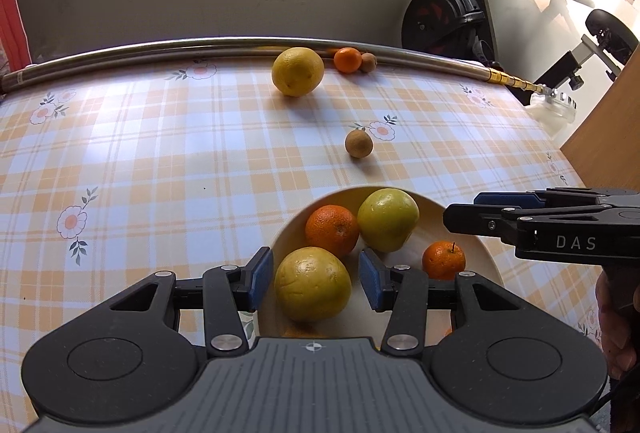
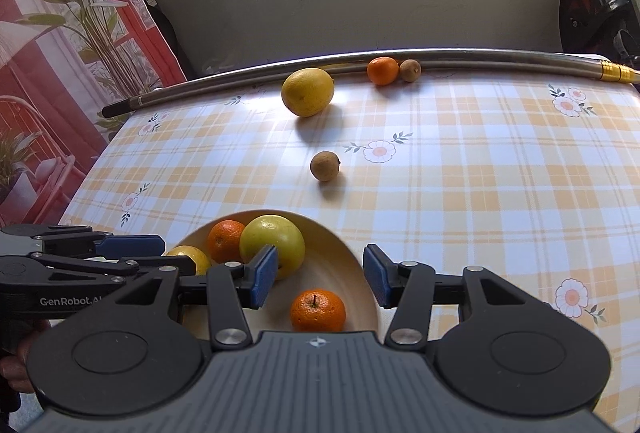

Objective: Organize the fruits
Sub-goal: 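Lower the yellow grapefruit with the left tool while the right tool lowers the green-yellow grapefruit into the plate, then open both tools to release the grapefruits into the plate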

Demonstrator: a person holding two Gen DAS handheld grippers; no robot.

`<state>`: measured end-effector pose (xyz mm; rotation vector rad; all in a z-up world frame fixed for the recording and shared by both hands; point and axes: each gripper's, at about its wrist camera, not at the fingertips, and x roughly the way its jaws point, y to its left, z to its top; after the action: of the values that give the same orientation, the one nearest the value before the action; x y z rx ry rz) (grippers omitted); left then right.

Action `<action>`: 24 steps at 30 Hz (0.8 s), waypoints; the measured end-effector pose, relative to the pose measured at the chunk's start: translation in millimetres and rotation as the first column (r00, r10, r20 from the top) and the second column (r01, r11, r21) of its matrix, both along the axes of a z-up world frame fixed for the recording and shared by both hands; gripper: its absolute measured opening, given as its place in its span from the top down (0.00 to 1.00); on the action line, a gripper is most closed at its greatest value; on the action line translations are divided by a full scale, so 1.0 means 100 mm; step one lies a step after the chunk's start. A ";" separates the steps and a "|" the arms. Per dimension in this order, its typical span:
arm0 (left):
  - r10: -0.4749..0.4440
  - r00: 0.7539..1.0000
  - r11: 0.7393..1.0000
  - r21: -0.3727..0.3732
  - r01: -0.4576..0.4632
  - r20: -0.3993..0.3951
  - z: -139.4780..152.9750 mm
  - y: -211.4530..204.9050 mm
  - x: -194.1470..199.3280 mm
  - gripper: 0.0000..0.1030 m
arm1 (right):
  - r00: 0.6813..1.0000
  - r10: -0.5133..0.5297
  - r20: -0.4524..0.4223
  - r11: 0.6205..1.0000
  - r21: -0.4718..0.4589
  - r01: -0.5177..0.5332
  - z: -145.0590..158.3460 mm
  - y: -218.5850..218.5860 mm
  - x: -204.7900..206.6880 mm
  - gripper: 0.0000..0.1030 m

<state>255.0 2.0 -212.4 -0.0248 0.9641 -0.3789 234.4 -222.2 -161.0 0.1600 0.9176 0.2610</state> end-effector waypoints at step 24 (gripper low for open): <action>0.179 0.971 0.983 -0.063 -0.171 0.157 0.76 0.62 0.15 0.52 | 0.994 -0.071 0.082 0.997 0.003 0.071 0.28 -0.27 0.04 0.50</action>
<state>269.7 63.5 -136.5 -0.1209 0.7852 -0.2377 238.1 -249.3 -132.9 0.1805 0.8291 0.1999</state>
